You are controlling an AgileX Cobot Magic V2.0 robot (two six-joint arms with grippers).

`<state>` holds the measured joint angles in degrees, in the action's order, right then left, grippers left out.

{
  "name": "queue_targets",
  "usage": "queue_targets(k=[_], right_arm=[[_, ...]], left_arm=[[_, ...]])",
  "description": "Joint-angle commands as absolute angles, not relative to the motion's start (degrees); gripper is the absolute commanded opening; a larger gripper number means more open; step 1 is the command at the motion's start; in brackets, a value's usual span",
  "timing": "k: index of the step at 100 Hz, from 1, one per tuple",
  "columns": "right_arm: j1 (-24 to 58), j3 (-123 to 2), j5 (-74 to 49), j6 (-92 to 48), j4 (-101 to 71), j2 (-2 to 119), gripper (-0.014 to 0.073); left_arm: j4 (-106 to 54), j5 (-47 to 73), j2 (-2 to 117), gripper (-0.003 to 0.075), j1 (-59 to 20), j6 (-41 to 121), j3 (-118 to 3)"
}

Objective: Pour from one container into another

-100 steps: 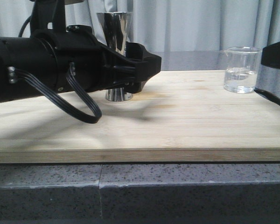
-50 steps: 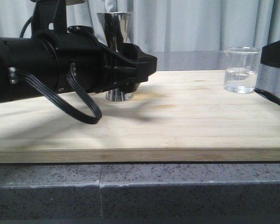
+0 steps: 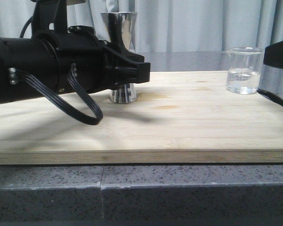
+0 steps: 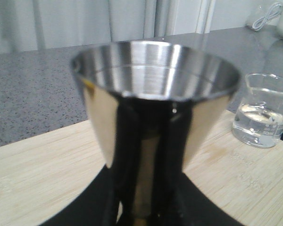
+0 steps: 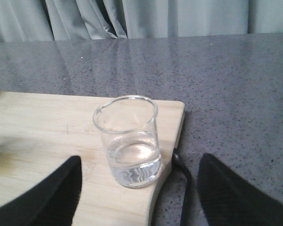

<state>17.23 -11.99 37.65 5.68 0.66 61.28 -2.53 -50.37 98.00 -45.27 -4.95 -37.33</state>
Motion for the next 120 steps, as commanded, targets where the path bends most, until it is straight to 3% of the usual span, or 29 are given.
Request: queue_targets(k=[1,49,89,120], right_arm=[[17.39,-13.3,41.47,5.2,1.44,61.08,0.0468],[20.45,-13.3,41.34,6.88,4.4,62.54,0.0468],[20.45,-13.63,56.03,1.86,4.35,73.71,0.0468],[19.37,-13.63,57.32,-2.78,0.63,75.35,0.0468]], left_arm=[[-2.51,-56.58,96.19,-0.0001,-45.64,-5.53,-38.88],[-0.68,-58.03,95.3,-0.0019,-45.88,-6.67,-38.88],[2.56,-51.42,89.44,-0.0019,-46.72,-7.87,-38.88],[2.56,-51.04,89.17,-0.0019,-46.72,-7.97,-38.88]])
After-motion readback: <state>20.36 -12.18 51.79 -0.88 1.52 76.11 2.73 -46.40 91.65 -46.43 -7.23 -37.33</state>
